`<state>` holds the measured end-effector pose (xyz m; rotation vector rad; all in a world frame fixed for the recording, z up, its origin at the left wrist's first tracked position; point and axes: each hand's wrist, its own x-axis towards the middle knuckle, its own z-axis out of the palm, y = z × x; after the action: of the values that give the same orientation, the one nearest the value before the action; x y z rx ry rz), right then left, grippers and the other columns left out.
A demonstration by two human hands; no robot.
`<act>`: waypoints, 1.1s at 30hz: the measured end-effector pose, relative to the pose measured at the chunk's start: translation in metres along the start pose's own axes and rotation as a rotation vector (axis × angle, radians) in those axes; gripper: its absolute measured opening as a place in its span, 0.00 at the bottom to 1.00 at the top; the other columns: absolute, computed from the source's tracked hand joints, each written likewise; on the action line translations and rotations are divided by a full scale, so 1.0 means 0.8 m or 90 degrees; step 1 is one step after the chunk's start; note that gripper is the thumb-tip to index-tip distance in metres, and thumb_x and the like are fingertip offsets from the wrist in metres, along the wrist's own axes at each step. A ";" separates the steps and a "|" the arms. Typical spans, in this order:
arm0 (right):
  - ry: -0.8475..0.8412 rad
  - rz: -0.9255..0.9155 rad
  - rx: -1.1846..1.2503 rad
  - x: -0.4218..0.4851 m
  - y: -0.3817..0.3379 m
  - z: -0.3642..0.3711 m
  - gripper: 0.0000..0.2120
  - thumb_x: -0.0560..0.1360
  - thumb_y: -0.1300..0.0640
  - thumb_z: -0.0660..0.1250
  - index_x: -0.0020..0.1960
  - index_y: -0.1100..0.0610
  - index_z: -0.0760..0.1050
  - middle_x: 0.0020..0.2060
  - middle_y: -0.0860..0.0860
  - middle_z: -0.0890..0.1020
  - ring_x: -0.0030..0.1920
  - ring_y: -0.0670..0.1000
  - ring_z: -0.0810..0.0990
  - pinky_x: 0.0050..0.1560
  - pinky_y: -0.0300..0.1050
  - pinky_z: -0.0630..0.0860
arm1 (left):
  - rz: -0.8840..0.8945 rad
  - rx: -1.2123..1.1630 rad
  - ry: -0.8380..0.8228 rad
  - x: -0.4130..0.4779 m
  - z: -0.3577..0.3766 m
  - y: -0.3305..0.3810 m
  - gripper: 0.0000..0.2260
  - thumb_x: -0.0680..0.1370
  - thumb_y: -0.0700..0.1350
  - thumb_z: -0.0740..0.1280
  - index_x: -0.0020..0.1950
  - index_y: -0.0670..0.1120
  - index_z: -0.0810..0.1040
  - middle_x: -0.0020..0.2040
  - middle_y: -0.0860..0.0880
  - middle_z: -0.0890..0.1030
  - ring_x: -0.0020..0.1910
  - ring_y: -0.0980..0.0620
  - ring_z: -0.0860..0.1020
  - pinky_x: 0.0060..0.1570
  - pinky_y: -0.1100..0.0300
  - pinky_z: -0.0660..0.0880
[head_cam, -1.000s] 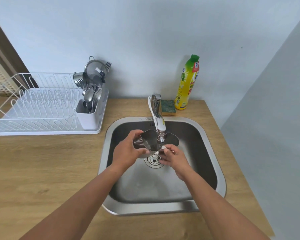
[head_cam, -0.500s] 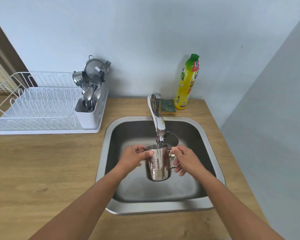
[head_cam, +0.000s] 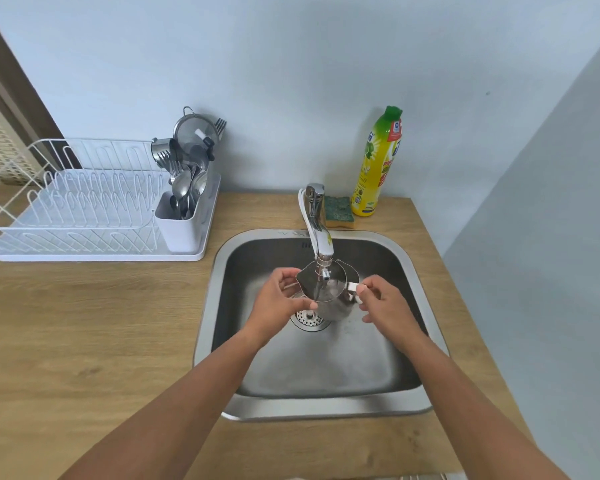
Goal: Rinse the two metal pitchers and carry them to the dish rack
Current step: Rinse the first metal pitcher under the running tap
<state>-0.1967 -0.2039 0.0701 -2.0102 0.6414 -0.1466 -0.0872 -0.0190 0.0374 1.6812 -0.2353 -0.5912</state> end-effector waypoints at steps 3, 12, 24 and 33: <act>-0.011 0.050 0.120 0.006 0.007 0.025 0.09 0.81 0.59 0.60 0.43 0.53 0.74 0.46 0.57 0.79 0.45 0.53 0.80 0.43 0.47 0.81 | 0.068 0.137 0.066 -0.007 -0.005 0.002 0.32 0.62 0.42 0.82 0.63 0.49 0.73 0.61 0.53 0.78 0.62 0.57 0.75 0.62 0.58 0.73; -0.097 0.145 0.158 0.011 0.017 0.040 0.09 0.83 0.56 0.58 0.48 0.57 0.73 0.41 0.60 0.79 0.36 0.57 0.79 0.32 0.46 0.79 | 0.043 0.147 0.077 -0.021 -0.016 0.000 0.26 0.65 0.46 0.81 0.59 0.50 0.75 0.53 0.55 0.80 0.51 0.61 0.78 0.49 0.68 0.72; -0.044 0.160 0.120 0.013 0.018 0.041 0.08 0.81 0.57 0.59 0.46 0.55 0.75 0.39 0.58 0.80 0.34 0.56 0.78 0.32 0.47 0.79 | 0.007 0.126 0.062 -0.011 -0.012 -0.012 0.25 0.64 0.43 0.82 0.57 0.46 0.77 0.50 0.52 0.83 0.49 0.58 0.81 0.42 0.72 0.74; -0.046 0.171 0.099 0.019 0.016 0.042 0.07 0.81 0.57 0.60 0.49 0.57 0.76 0.38 0.58 0.81 0.33 0.56 0.79 0.31 0.46 0.78 | -0.012 0.146 0.054 -0.002 -0.016 -0.016 0.24 0.64 0.47 0.81 0.56 0.47 0.78 0.48 0.53 0.84 0.47 0.58 0.82 0.45 0.66 0.77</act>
<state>-0.1768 -0.1899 0.0402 -1.7547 0.8215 0.0369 -0.0846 -0.0046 0.0271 1.9266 -0.2338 -0.5203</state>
